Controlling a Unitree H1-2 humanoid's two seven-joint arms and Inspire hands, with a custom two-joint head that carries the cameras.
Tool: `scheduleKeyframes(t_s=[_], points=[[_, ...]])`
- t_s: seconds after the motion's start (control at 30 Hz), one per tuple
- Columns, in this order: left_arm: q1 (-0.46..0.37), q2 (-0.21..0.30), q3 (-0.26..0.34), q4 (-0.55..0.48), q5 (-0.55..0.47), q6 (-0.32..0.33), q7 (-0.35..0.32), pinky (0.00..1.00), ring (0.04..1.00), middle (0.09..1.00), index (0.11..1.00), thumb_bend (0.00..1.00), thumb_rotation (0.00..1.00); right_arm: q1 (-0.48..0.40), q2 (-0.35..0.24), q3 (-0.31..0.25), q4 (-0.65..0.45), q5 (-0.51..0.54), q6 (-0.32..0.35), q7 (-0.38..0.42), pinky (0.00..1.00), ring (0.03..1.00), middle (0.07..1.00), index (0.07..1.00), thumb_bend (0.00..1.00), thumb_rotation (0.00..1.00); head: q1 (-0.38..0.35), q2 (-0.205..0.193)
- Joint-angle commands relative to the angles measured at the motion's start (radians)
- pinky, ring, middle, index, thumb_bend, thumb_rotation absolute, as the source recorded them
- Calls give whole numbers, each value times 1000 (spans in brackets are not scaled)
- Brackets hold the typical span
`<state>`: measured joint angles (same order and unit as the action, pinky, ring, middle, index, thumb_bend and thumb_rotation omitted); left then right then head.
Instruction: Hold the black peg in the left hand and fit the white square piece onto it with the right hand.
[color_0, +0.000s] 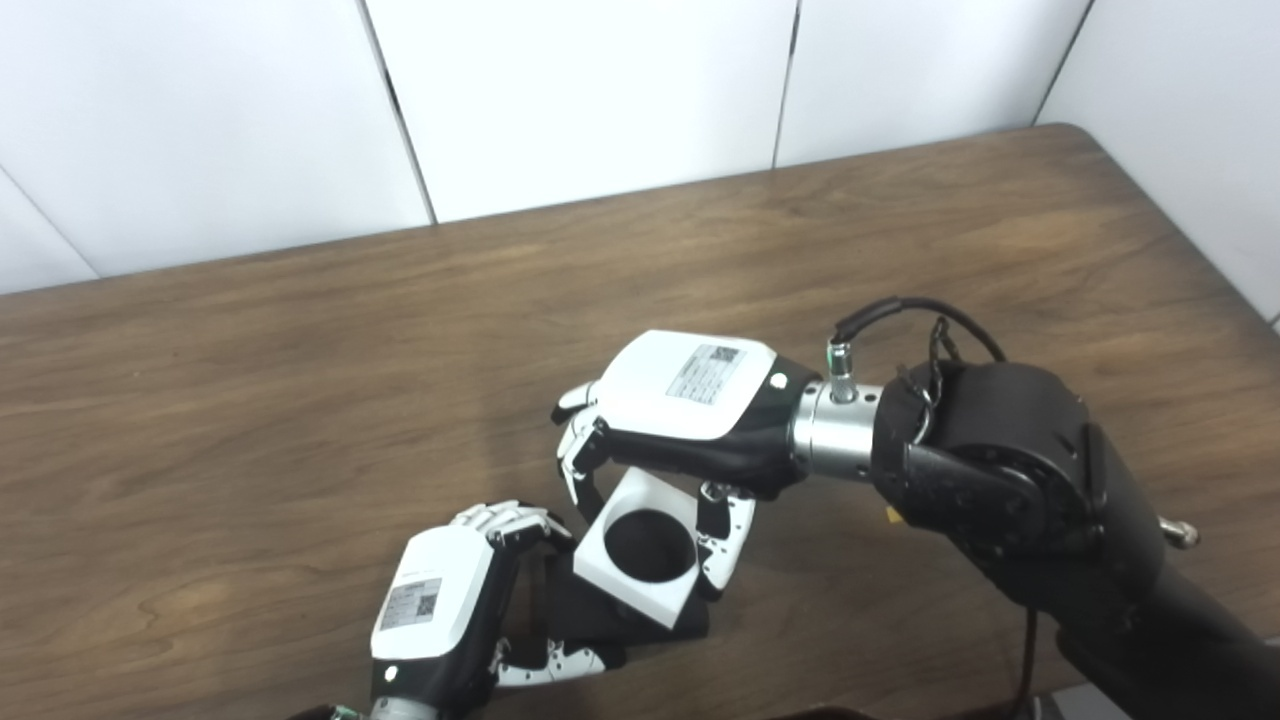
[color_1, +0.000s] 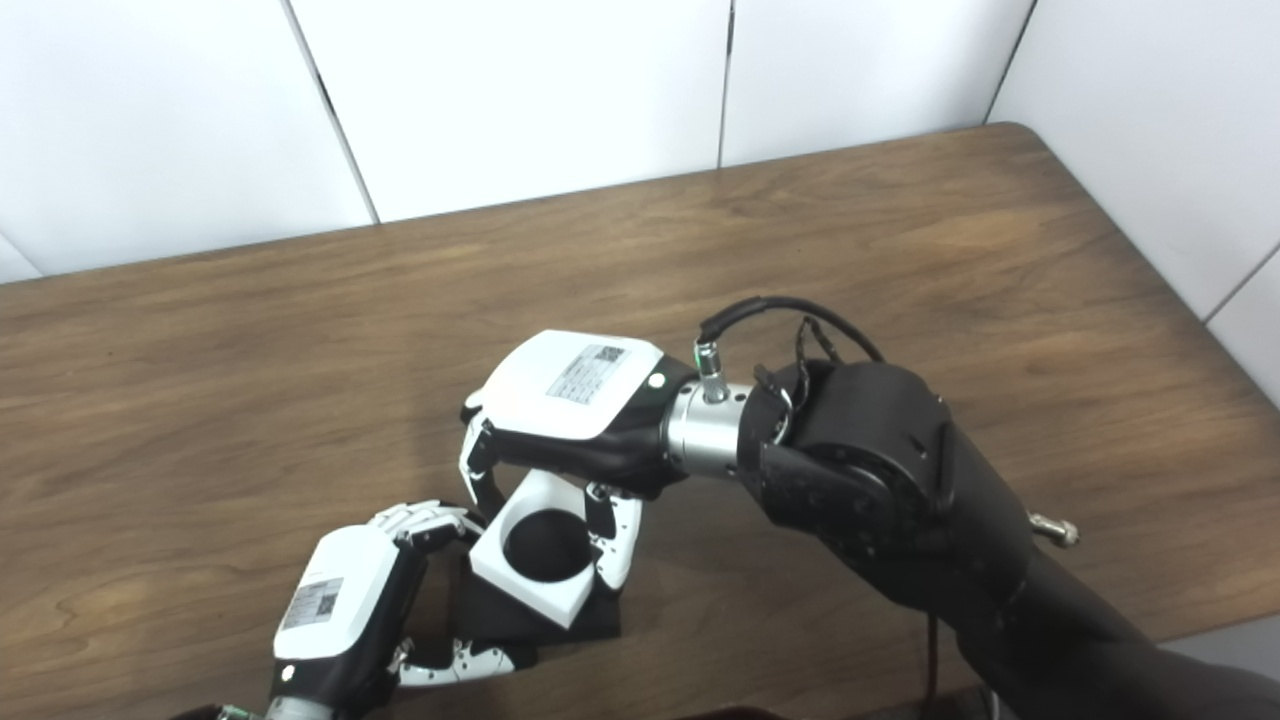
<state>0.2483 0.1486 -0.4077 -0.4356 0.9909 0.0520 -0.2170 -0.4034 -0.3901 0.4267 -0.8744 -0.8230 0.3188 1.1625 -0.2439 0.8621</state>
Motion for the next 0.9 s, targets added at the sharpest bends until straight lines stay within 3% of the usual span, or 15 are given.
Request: scheduleKeyframes(t_s=[0.0, 0.43, 0.87], points=[[1, -5, -13, -13, 8, 7, -32, 844, 802, 736, 482, 523, 50, -22, 4, -12, -7, 5, -32, -8, 828, 895, 770, 482, 524, 129, 2, 1], [0, -4, -17, -15, 4, 12, -29, 849, 801, 735, 482, 523, 49, 9, 17, -21, 20, -6, -61, -31, 827, 896, 771, 482, 523, 128, 0, 0], [0, -2, -19, -19, 9, 17, -37, 849, 801, 735, 482, 523, 50, -10, 11, -46, 37, -18, -52, 10, 844, 914, 787, 484, 522, 129, -2, 2]])
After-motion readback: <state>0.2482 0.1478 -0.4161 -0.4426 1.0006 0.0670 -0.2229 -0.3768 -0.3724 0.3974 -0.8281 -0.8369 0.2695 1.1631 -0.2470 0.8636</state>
